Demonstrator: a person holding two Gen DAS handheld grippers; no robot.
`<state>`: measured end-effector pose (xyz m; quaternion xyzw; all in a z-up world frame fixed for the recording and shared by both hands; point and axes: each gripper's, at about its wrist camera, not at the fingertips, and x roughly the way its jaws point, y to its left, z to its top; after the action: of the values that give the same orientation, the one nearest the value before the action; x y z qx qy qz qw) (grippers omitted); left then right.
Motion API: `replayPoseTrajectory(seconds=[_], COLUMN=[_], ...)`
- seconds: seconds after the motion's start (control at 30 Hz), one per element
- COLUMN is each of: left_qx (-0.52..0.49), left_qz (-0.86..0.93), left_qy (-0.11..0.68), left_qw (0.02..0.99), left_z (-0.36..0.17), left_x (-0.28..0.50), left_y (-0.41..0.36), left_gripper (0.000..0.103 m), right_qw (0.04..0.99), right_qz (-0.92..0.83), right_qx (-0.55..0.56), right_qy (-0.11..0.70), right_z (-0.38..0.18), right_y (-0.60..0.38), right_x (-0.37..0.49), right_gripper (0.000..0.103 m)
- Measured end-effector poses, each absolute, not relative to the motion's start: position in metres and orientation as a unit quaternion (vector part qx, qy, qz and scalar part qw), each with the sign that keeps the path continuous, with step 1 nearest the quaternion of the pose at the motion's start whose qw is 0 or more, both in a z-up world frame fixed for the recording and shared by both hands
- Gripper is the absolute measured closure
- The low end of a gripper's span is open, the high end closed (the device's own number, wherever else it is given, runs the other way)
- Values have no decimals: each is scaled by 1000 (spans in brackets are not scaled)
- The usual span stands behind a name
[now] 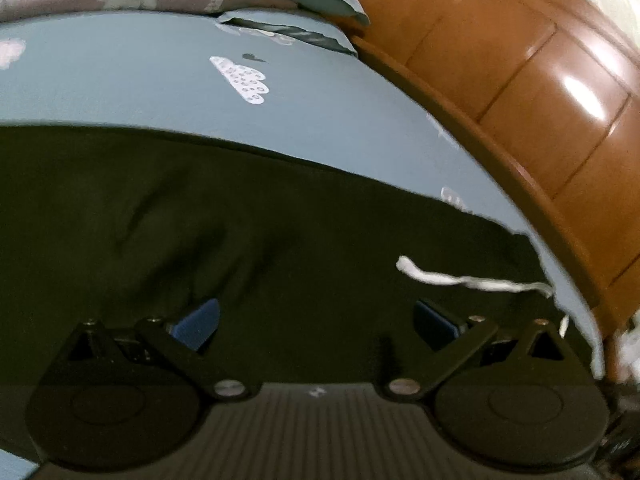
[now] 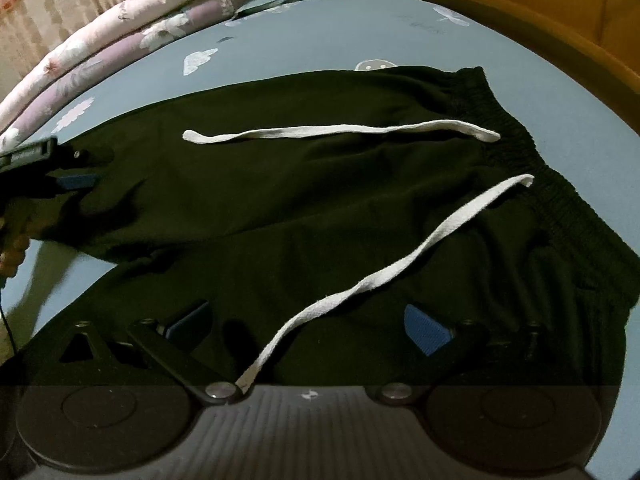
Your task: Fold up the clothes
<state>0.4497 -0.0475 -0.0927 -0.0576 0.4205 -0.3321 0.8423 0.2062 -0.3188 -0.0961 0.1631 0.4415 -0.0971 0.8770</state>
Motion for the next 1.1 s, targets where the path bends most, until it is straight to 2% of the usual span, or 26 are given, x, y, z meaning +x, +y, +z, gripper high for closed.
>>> replayPoseTrajectory(seconds=[0.27, 0.47, 0.7, 0.9, 1.1], left_qx=[54, 74, 61, 55, 46], left_qz=[-402, -492, -527, -511, -455], left_qy=[337, 323, 332, 331, 348], left_qw=[850, 805, 780, 792, 818], left_z=[-47, -35, -37, -25, -23], left_x=[371, 318, 297, 300, 323], left_y=[-62, -73, -73, -52, -56], left_gripper=[3, 2, 2, 3, 15], right_qw=[894, 902, 893, 899, 905], right_qz=[-113, -150, -211, -187, -135], right_qx=[162, 156, 131, 96, 77], right_qy=[402, 374, 376, 384, 396], right_z=[-66, -37, -2, 23, 25], right_y=[-314, -320, -327, -346, -400], right_x=[182, 145, 97, 101, 158], right_gripper=[0, 1, 23, 37, 41])
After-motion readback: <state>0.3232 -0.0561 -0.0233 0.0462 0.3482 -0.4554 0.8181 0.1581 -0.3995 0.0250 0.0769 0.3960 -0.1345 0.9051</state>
